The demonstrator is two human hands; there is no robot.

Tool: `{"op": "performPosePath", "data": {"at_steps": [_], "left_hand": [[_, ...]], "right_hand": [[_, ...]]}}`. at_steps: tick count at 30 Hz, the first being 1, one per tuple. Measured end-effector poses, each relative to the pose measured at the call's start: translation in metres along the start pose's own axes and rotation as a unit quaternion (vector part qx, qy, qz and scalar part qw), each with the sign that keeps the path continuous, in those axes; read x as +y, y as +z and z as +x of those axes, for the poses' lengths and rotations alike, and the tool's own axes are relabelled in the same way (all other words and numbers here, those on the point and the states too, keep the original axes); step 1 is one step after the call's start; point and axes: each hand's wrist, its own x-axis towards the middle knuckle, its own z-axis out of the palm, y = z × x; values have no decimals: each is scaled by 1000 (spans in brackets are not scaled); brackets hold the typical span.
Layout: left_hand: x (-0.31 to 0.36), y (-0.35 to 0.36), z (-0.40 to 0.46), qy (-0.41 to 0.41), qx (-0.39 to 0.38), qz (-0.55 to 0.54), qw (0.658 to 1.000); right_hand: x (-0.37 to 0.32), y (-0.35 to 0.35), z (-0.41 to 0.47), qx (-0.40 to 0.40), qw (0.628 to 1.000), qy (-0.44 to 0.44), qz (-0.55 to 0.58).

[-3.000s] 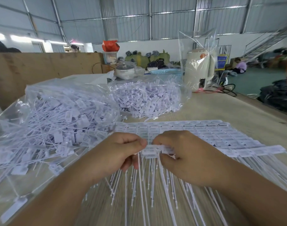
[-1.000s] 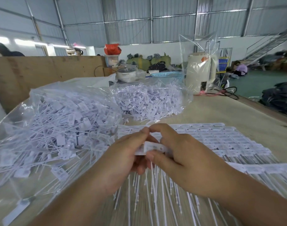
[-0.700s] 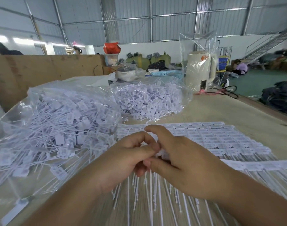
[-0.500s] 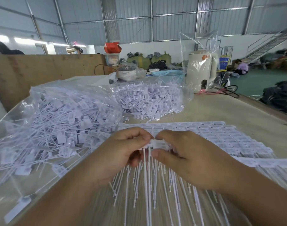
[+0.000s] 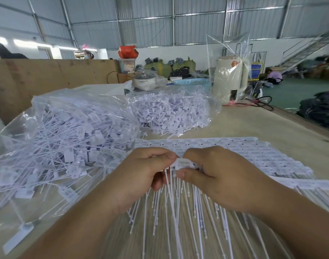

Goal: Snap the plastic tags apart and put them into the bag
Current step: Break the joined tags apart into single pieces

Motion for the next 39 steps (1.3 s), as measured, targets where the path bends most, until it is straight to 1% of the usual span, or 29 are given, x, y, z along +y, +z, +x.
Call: {"op": "performPosePath", "data": {"at_steps": [6,12,14,19,21,24,26,28,29,31,33,35,39], "left_hand": [[1,7,1,16,36,-99,994],[5,16,1,45,94,-158,982],[7,19,0,40,113,-170,978],[10,24,-2,21,124,-200,972],[12,24,-3,6,119,-245,962],[15,15,-3,-34,119,-335,934],[15,6,-1,-42,135,-327,935],[14,3,0,-38,142,-265,953],[13,5,0,-32,135,-217,966],[10,11,-2,-26,88,-141,986],[9,14,-4,-29,28,-106,994],[9,14,-5,-34,0,-88,996],[7,12,-5,-35,-14,-93,995]], "right_hand": [[-7,2,0,47,999,-3,-21],[-11,8,2,115,993,6,7],[-13,9,2,126,992,8,12],[-17,12,2,152,988,6,7],[-17,14,4,182,983,12,11],[-3,6,8,260,959,73,87],[8,-3,8,285,949,81,112],[11,-5,6,256,956,56,131],[9,-4,4,220,966,38,128],[0,2,1,131,987,-9,90],[-7,8,-1,58,997,-46,38],[-7,10,0,28,998,-49,24],[-6,8,-1,18,998,-52,20]]}}
